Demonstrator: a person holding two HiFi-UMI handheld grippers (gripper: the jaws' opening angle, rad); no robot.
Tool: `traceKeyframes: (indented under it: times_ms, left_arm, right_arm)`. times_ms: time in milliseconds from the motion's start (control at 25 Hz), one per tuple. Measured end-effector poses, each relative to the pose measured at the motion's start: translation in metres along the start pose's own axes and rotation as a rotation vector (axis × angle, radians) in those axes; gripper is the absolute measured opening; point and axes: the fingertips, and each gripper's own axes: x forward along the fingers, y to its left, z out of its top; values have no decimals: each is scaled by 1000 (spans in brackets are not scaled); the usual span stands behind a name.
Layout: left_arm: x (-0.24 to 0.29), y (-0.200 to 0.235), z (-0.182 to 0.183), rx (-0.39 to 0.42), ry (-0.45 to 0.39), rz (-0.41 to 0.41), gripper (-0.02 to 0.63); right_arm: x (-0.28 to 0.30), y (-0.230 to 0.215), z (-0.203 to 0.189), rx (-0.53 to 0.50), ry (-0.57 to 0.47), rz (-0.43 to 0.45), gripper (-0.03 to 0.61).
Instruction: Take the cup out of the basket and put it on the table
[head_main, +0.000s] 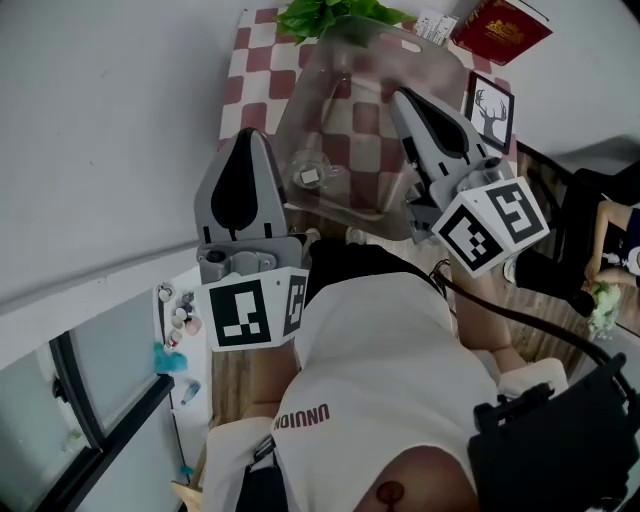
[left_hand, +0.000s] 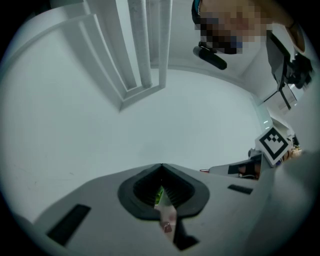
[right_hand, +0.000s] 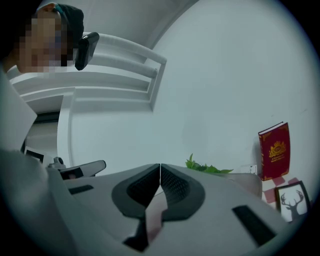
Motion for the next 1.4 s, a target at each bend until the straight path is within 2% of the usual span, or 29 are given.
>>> traceKeyframes:
  times_ms: [160,320,520,800,960,1240,1400]
  left_arm:
    - [21,8,8,4,14,-36,11]
    - [44,16,12,10,22,-102,11]
    - [72,15,9,1,40,-190,11]
    - [96,5,0,-18,69,-327,11]
    - [105,-2,-6,-28,84,-398,11]
    - [113,-5,-16,-52,102,-496,11]
    - [117,-9,-23,-64,116,-541,11]
  right_arm:
    - [15,-4,11,40,-22,4,18]
    - [28,-11,14,46,-26,-41,18]
    - [44,-20,6,28,20,-81,18]
    - [55,-25,-38,-128,229,-115,20]
    - [60,-24,-59,-163,323,-94,20]
    - [69,-18,-103,-219,517,11,20]
    - [69,-8,-131,-295,656,110,20]
